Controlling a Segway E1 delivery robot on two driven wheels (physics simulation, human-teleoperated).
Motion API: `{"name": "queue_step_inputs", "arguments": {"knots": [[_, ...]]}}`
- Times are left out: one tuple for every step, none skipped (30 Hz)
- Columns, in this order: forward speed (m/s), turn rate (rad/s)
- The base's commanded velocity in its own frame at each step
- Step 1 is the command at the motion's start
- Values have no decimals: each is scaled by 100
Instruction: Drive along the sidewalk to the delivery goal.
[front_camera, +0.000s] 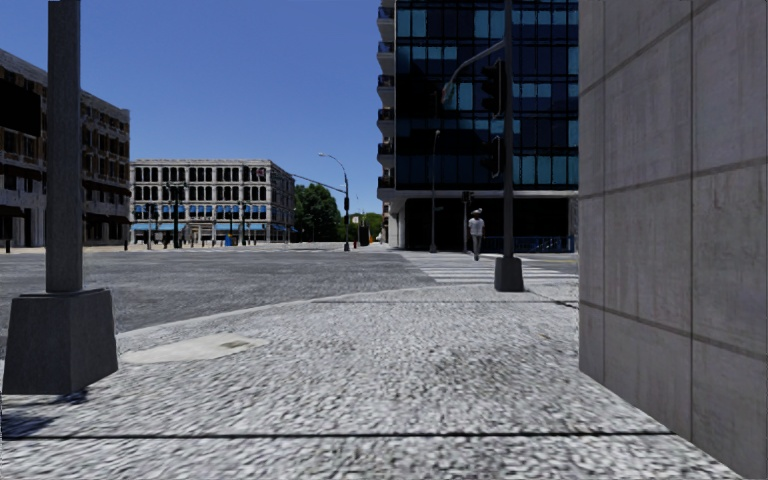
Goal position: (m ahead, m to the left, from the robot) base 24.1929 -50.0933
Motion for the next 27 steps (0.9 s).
{"name": "queue_step_inputs", "arguments": {"knots": [[195,-21],[195,-21],[195,-21],[195,-22],[195,-25],[195,-27],[195,-28],[195,-28],[195,-28],[195,-29],[195,-29],[195,-29],[195,-29],[195,-29],[195,-29],[195,-29],[195,-29],[195,-29],[195,-29],[195,-29],[195,-29],[195,-29],[195,-29],[195,-29],[195,-31],[195,-36],[195,-38]]}}
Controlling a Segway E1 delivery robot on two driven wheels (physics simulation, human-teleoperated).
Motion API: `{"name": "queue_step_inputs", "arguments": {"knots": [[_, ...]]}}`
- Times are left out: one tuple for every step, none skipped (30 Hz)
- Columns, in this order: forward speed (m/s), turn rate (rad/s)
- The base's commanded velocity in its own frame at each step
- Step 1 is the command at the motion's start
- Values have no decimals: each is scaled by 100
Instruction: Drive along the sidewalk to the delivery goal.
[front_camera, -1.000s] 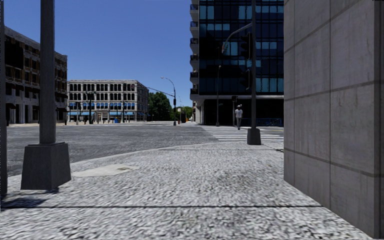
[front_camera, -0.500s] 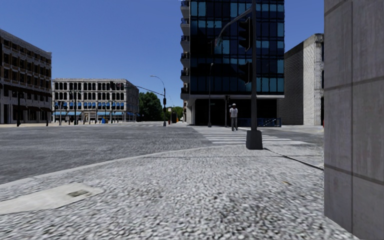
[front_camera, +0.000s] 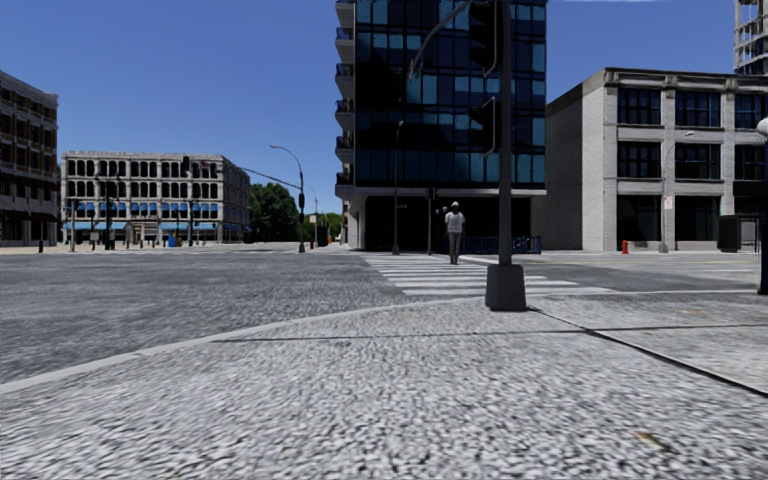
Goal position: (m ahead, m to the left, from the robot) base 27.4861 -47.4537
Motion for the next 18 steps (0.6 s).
{"name": "queue_step_inputs", "arguments": {"knots": [[195,-39],[195,-39],[195,-39],[195,-39],[195,-39],[195,-39],[195,-39],[195,-39],[195,-39],[195,-39],[195,-39],[195,-39],[195,-39],[195,-39],[195,-39],[195,-39],[195,-39],[195,-39]]}}
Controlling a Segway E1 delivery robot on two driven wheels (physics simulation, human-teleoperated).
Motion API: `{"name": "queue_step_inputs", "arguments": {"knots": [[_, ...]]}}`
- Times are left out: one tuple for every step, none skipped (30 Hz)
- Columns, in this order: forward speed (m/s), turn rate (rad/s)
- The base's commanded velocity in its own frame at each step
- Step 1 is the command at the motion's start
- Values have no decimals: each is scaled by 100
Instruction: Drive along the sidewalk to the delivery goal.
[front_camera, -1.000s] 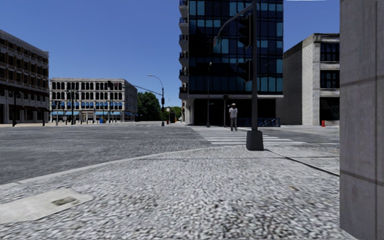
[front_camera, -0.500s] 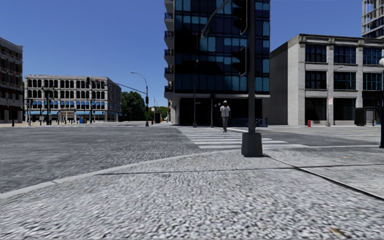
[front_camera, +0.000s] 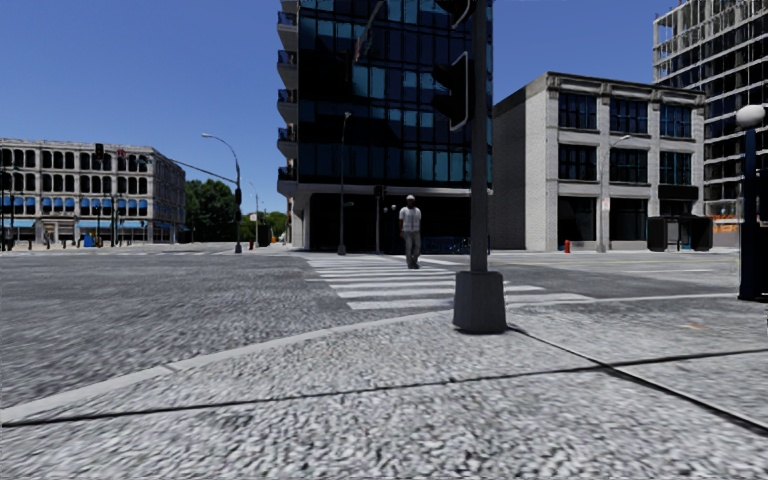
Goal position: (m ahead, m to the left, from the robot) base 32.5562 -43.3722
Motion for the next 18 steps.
{"name": "queue_step_inputs", "arguments": {"knots": [[195,-39],[195,-39],[195,-39],[195,0],[195,0],[195,0],[195,0],[195,0],[195,0],[195,0],[195,0],[195,0],[195,0],[195,0],[195,0],[195,0],[195,0],[195,0]]}}
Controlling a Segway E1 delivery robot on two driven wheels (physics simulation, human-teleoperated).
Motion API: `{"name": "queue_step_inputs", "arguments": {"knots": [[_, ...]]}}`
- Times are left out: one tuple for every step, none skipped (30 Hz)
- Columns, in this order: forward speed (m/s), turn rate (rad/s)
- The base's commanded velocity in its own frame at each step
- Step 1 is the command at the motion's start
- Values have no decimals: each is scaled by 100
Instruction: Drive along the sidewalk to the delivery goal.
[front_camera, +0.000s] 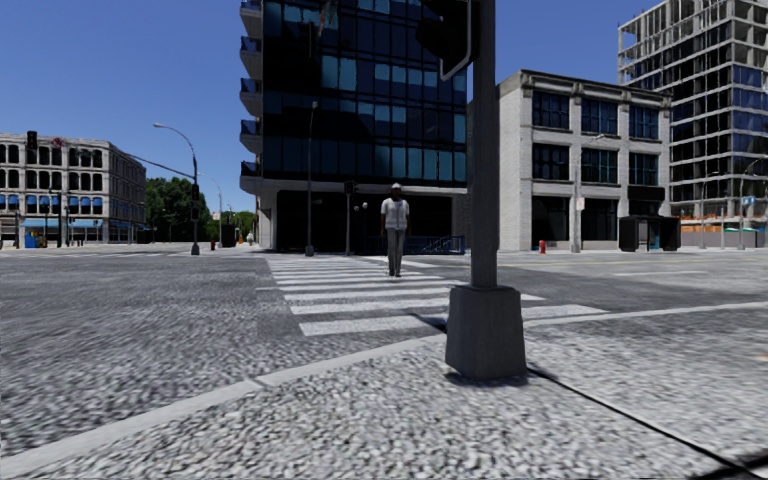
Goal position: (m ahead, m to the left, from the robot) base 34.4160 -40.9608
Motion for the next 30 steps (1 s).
{"name": "queue_step_inputs", "arguments": {"knots": [[195,4],[195,12],[195,16],[195,18],[195,18],[195,24],[195,27],[195,29],[195,29],[195,29],[195,29],[195,33],[195,40],[195,43],[195,43],[195,43],[195,43],[195,41],[192,30],[190,26],[187,25],[187,25],[185,25],[182,25],[180,0],[179,0],[178,0],[178,0],[178,0],[178,0]]}}
